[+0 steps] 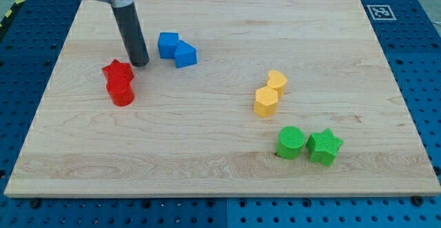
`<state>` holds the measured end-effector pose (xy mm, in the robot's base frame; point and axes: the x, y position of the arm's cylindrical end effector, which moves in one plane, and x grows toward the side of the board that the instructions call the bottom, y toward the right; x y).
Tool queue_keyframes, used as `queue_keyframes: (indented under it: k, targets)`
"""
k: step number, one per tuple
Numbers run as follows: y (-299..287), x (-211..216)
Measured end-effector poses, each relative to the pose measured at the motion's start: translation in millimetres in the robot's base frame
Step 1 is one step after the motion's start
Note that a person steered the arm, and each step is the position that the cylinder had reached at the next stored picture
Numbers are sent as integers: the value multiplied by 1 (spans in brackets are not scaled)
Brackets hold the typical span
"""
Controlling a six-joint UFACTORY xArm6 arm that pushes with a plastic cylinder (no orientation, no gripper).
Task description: Move the blue cube towards top right
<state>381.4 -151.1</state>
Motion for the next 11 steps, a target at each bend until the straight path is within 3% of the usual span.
queue_keyframes:
  k: [2, 7, 11]
  targets:
    - [14, -20]
    - [189, -37]
    - [288, -118]
